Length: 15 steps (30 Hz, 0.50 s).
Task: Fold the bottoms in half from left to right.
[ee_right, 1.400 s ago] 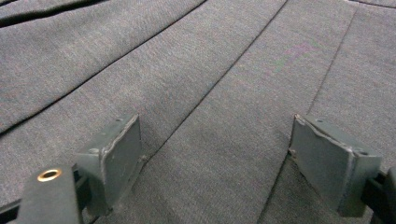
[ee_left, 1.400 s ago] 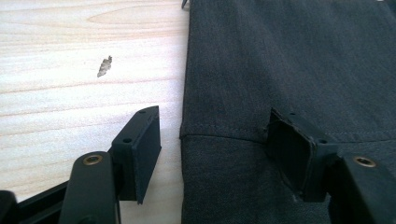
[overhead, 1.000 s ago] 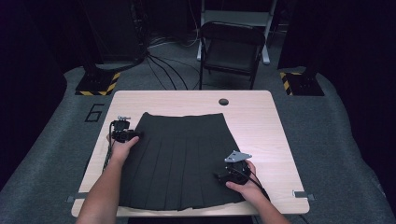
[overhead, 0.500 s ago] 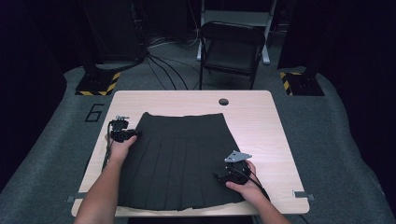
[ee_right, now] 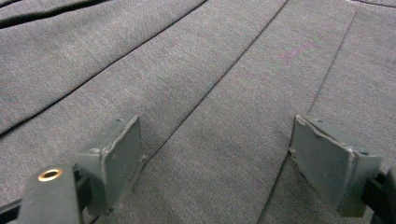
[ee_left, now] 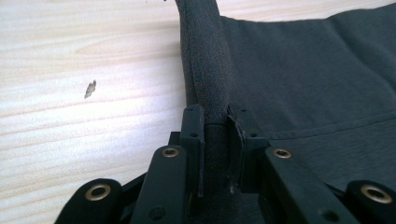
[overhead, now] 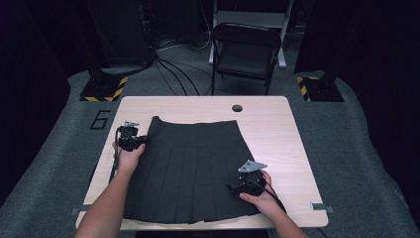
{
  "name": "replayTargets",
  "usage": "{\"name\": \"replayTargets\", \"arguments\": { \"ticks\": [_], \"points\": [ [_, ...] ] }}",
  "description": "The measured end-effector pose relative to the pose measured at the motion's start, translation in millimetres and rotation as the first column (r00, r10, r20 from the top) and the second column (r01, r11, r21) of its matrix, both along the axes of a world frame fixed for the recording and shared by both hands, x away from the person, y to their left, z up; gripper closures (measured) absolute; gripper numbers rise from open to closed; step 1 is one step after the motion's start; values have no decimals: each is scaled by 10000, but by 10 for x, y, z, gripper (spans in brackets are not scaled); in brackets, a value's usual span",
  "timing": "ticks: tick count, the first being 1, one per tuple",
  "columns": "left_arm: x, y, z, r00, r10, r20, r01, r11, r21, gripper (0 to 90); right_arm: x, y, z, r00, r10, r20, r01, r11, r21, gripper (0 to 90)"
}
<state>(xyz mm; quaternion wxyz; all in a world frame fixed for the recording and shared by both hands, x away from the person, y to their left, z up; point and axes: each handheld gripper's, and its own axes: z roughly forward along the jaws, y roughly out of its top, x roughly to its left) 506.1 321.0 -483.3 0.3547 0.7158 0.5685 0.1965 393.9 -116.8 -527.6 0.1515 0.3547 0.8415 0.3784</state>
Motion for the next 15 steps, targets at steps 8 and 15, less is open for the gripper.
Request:
{"name": "replayTargets", "arguments": {
  "ticks": [8,15],
  "points": [
    [-103,-104,191,9994,-355,1,355,9993,-107,792,3,0,1,10000,14,7,-14,10000,-9,166],
    [-218,-290,431,9975,-589,396,584,9982,117,792,0,2,0,10000,-7,3,7,10000,-1,166]
  ]
}}
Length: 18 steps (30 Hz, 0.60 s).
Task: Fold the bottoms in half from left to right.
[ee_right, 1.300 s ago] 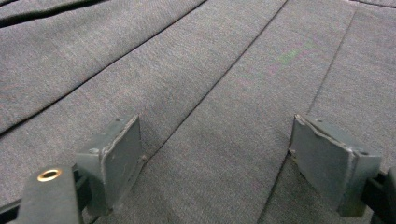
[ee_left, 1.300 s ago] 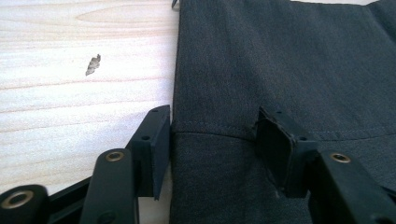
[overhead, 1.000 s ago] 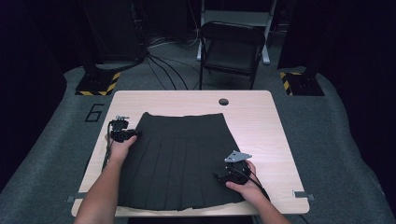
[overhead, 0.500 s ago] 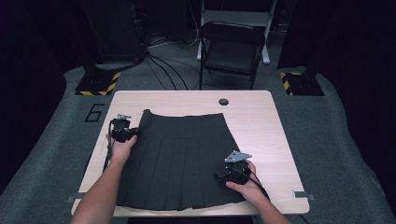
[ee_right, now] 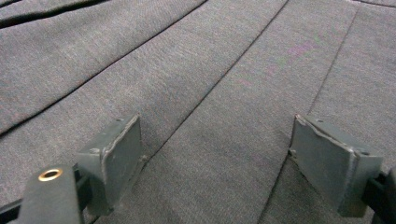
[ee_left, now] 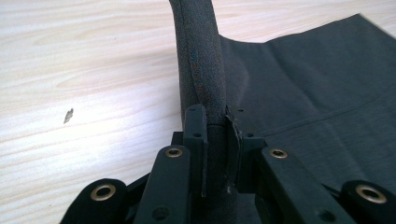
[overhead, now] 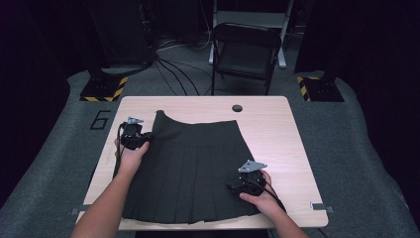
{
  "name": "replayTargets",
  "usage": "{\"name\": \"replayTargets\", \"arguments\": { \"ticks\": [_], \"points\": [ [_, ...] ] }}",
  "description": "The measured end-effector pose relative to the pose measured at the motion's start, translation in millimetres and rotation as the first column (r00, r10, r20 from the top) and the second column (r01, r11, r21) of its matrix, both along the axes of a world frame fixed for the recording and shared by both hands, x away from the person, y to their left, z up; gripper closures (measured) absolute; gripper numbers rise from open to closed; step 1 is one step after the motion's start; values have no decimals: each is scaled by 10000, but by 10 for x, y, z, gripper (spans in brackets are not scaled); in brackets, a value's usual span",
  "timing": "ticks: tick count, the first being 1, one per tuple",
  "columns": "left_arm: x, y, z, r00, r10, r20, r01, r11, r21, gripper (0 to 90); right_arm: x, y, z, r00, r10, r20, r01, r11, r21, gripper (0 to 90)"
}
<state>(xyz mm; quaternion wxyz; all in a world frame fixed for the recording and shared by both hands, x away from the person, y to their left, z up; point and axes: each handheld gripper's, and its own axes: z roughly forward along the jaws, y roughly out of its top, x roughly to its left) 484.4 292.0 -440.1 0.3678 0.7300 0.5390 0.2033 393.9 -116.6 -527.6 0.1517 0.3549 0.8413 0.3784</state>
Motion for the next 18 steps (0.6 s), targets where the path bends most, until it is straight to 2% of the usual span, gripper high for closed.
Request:
{"name": "replayTargets", "arguments": {
  "ticks": [2,7,10,11,14,15,18],
  "points": [
    [-25,-44,37,9999,-62,118,61,9999,97,792,0,-1,1,10000,12,-12,-12,10000,-5,166],
    [-46,-127,95,9998,-156,125,152,9995,263,793,3,-3,1,10000,36,0,-36,10000,-8,166],
    [-42,-216,162,9993,-292,247,279,9983,517,794,6,-3,0,10000,33,12,-33,10000,1,166],
    [-41,-245,177,9993,-313,228,303,9986,444,794,7,-3,0,10000,35,14,-35,10000,2,166],
    [-37,-283,207,9989,-428,206,415,9973,600,794,6,-4,0,10000,37,12,-37,10000,0,166],
    [-35,-286,226,9981,-605,150,592,9953,768,794,9,-4,-2,10000,44,56,-45,10000,18,165],
    [-23,-364,261,9975,-679,181,665,9953,707,795,6,-3,-1,10000,30,30,-30,10000,3,166]
  ]
}}
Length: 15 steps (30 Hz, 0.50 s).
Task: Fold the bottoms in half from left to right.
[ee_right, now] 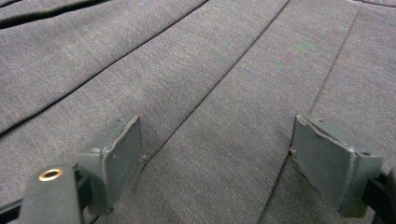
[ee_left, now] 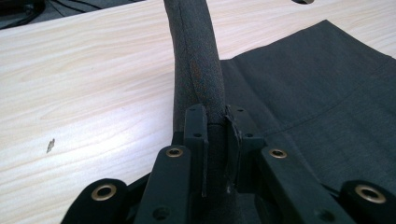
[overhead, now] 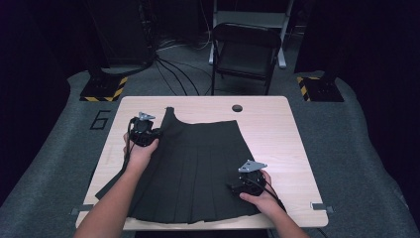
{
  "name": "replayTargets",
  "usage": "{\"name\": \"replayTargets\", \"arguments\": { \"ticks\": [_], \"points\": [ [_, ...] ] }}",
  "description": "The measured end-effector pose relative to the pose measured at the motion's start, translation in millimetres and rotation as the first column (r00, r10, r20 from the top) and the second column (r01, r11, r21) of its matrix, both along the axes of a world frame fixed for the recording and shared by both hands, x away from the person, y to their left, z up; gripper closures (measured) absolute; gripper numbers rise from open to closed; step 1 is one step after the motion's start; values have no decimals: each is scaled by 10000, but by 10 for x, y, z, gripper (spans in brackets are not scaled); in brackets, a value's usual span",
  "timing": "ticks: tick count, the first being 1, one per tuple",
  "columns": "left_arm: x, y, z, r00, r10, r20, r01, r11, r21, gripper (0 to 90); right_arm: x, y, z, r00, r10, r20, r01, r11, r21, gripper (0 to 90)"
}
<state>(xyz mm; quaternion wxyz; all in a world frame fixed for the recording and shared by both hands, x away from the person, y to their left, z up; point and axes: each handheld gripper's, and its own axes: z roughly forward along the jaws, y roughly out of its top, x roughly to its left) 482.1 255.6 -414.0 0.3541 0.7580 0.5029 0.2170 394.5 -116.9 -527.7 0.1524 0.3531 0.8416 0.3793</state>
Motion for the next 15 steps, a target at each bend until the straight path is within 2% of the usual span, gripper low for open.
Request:
{"name": "replayTargets", "arguments": {
  "ticks": [5,8,15],
  "points": [
    [-6,-127,46,9995,-322,3,322,9994,98,796,-1,0,0,10000,10,0,-10,10000,-3,166],
    [-6,-219,72,9992,-374,110,374,9993,-2,798,-2,0,0,10000,6,-12,-6,10000,-2,166],
    [-3,-454,100,9962,-871,87,871,9962,-7,799,0,0,0,10000,4,-4,-4,10000,2,166]
  ]
}}
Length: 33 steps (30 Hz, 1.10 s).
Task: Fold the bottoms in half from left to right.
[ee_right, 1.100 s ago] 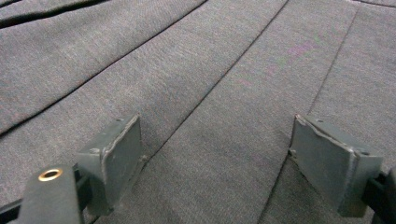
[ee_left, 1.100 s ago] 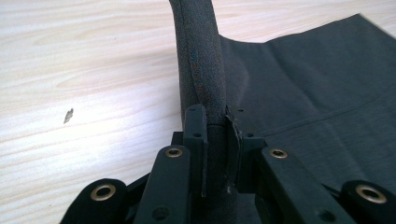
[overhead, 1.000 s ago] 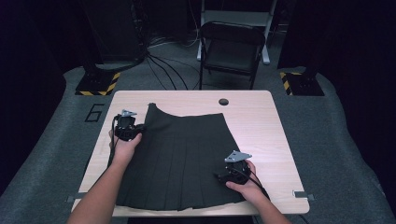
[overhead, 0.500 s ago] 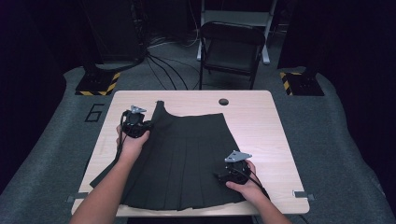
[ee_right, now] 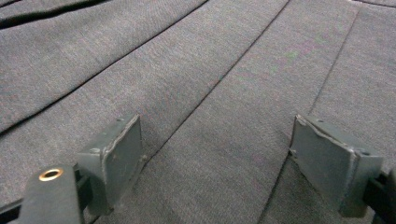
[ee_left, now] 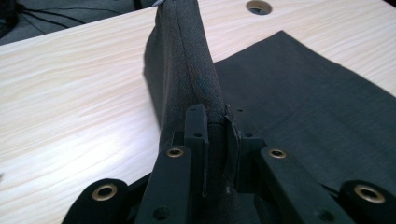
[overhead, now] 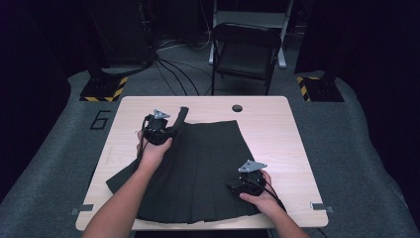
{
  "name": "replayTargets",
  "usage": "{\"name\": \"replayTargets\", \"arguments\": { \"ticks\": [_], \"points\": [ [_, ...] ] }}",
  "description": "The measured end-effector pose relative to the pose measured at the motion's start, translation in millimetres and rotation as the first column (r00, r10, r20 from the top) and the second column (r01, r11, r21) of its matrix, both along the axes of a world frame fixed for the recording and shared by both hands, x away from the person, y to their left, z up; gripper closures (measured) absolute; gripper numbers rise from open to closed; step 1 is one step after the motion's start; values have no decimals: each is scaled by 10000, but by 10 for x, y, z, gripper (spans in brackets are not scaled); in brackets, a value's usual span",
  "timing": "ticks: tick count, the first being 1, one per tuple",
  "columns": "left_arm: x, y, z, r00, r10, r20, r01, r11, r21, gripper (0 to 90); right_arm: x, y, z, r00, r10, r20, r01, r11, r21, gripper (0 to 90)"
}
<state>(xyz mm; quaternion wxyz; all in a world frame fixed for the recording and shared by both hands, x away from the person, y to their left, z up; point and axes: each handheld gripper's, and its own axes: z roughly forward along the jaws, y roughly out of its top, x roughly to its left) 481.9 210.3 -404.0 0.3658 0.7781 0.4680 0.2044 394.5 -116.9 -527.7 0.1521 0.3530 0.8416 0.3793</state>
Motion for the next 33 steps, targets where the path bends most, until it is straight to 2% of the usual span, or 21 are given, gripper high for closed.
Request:
{"name": "replayTargets", "arguments": {
  "ticks": [11,18,19,21,22,27,29,30,33],
  "points": [
    [46,-320,41,9985,-550,-29,550,9985,-12,800,0,-1,1,10000,19,-14,-19,10000,-23,166],
    [90,-687,20,9949,-1007,-85,1004,9946,-246,801,-1,-1,1,10000,21,-16,-22,10000,-25,166],
    [90,-687,20,9949,-1007,-85,1004,9946,-246,800,-1,-1,1,10000,21,-16,-22,10000,-25,166],
    [98,-828,2,9933,-1156,-61,1152,9923,-456,801,-1,-1,1,10000,25,-15,-25,10000,-21,166],
    [98,-828,2,9933,-1156,-61,1152,9923,-456,801,-1,-1,1,10000,13,-14,-13,10000,-13,166],
    [109,-1045,-50,9905,-1374,-84,1368,9893,-509,801,-5,10,-1,9999,-126,-5,126,9999,58,166],
    [113,-1064,-53,9890,-1473,-111,1467,9883,-417,801,-5,9,0,9999,-96,-33,96,9999,71,166],
    [113,-1124,-70,9909,-1343,-68,1334,9882,-753,801,-5,9,-1,9999,-105,-24,105,9999,69,166],
    [121,-1171,-70,9912,-1322,-30,1315,9878,-834,801,-5,9,0,9999,-118,-21,118,9999,60,166]
  ]
}}
